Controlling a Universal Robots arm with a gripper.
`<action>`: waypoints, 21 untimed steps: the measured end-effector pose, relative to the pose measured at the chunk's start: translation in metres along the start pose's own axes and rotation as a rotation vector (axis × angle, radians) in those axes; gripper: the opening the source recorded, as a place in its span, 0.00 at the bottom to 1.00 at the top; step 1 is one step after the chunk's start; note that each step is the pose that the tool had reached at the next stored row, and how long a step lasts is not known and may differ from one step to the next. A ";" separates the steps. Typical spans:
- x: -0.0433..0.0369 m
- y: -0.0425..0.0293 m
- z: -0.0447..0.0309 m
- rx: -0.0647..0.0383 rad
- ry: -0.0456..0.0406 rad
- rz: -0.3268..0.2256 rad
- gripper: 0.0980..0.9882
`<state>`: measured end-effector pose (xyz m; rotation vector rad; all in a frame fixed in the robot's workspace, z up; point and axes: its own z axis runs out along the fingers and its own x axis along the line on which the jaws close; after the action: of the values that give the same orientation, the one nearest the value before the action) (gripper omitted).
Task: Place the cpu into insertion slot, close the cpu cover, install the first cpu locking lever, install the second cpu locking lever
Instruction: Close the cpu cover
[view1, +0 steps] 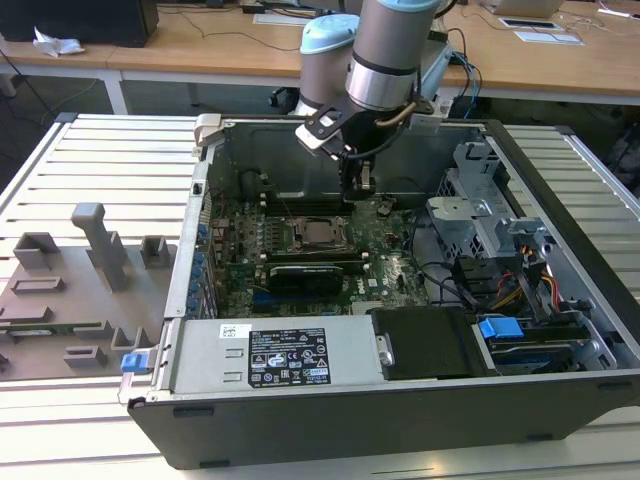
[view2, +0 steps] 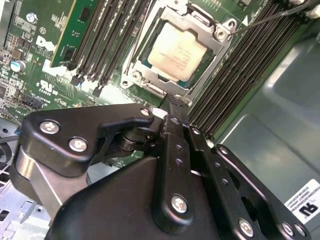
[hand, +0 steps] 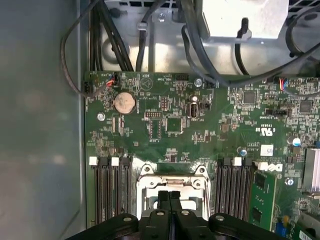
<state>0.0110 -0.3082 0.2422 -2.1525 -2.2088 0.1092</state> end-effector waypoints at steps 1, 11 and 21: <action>0.0001 -0.0020 0.0002 0.000 0.0000 0.000 0.01; 0.0004 -0.0158 0.0014 0.000 0.0000 0.000 0.01; 0.0008 -0.0306 0.0028 0.000 0.0000 0.000 0.01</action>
<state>-0.0198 -0.3082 0.2422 -2.1527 -2.2088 0.1090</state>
